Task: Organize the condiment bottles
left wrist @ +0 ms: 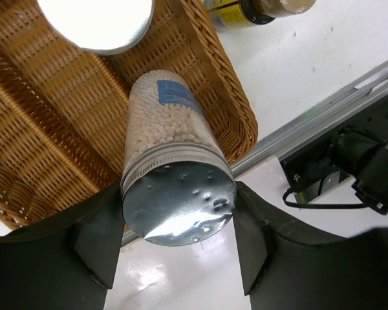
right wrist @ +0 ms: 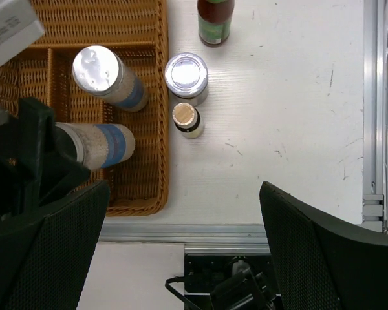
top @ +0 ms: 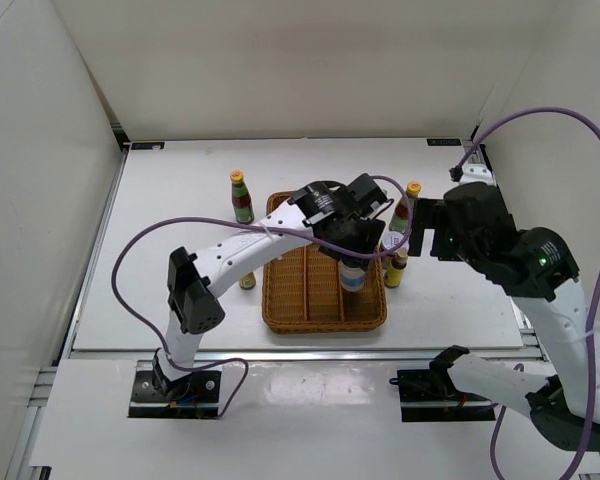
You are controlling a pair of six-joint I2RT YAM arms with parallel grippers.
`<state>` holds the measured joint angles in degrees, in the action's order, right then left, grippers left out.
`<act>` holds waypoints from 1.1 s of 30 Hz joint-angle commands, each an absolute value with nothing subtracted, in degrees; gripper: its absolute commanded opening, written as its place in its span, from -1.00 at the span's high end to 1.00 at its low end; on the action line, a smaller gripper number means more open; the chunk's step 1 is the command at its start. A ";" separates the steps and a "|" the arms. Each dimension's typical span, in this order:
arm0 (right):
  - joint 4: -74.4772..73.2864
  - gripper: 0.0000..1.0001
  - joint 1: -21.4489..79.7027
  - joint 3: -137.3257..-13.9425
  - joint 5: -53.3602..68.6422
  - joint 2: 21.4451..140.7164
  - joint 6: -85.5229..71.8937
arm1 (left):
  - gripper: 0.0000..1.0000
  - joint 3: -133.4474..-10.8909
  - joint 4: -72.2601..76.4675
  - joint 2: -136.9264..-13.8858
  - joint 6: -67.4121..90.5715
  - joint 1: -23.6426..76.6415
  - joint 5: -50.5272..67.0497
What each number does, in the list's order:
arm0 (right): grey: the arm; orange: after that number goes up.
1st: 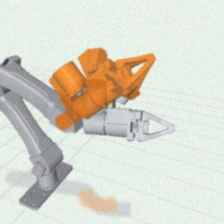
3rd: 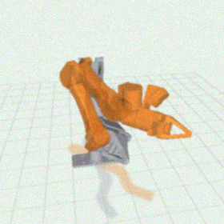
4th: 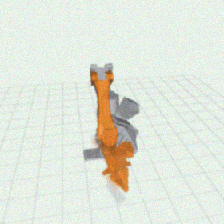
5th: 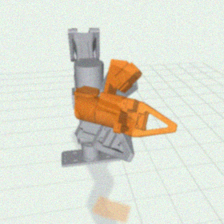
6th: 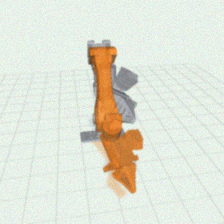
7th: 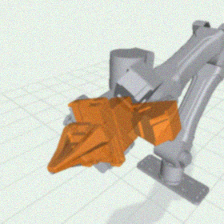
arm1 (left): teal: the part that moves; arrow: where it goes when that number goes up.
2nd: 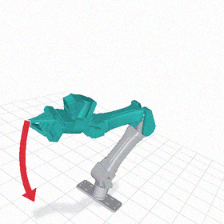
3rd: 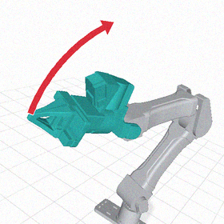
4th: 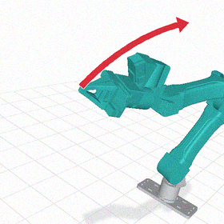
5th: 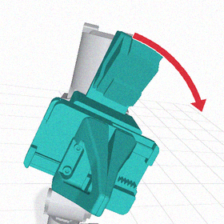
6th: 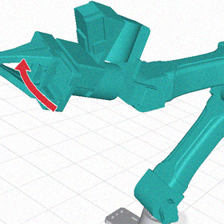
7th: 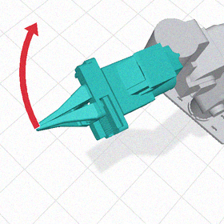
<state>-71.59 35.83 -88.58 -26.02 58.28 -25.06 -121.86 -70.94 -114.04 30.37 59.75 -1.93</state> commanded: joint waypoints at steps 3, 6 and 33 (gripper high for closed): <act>-73.48 -1.00 35.95 -88.15 -29.27 55.82 -26.54 | 0.75 -123.84 -66.10 -116.10 29.62 60.12 -0.88; -74.00 -1.00 35.95 -86.93 -29.79 55.20 -26.54 | 0.56 -123.84 -64.52 -118.12 29.62 60.12 0.26; -58.90 -0.84 35.95 -69.88 -24.96 61.77 -30.76 | -1.00 -111.56 -67.42 -81.25 26.02 49.32 -16.68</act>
